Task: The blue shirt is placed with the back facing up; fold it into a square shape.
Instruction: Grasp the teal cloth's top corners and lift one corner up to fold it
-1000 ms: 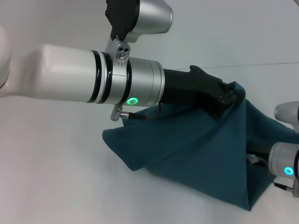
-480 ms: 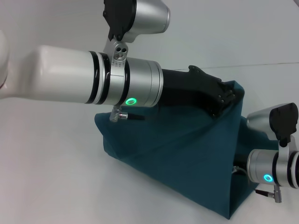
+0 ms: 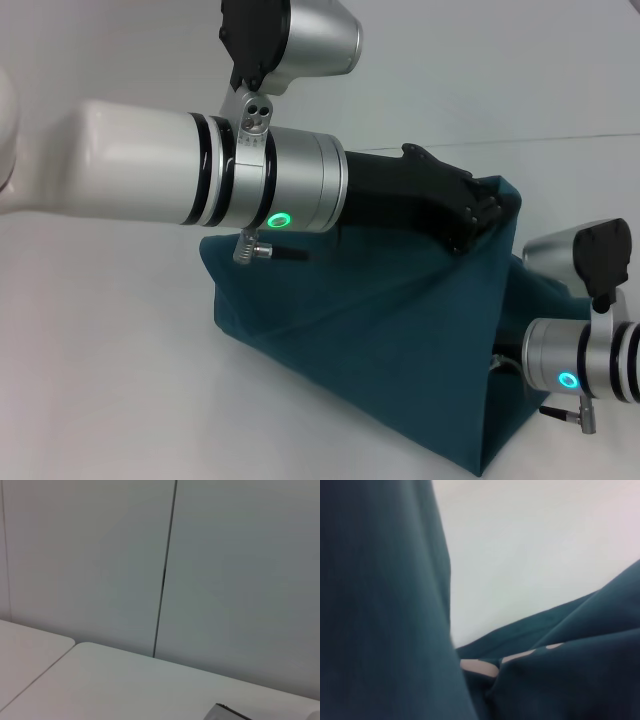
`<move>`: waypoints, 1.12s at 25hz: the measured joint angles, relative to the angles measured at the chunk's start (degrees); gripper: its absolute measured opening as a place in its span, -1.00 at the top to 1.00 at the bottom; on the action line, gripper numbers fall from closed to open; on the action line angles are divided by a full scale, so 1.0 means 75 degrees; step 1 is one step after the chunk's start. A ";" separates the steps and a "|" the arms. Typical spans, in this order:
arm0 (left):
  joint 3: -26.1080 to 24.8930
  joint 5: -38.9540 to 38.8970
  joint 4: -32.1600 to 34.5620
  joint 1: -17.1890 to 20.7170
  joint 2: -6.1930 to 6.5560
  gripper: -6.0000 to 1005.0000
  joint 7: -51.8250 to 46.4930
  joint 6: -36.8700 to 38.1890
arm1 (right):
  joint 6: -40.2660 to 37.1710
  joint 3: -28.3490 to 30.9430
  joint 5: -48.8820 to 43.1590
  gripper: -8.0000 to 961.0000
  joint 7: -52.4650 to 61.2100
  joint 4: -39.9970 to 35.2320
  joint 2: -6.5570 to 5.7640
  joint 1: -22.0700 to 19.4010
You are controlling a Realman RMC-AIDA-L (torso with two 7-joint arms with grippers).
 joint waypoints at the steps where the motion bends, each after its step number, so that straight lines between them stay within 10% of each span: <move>1: -0.0001 0.0000 -0.0001 0.0000 0.0000 0.92 0.0000 0.0001 | -0.0003 0.0025 0.0051 0.17 -0.0018 -0.0009 -0.0003 -0.0018; 28: -0.0115 -0.0071 -0.0155 0.0034 0.0009 0.92 0.0198 -0.0016 | -0.0501 0.0102 0.0414 0.12 -0.0095 -0.0146 -0.0022 -0.0047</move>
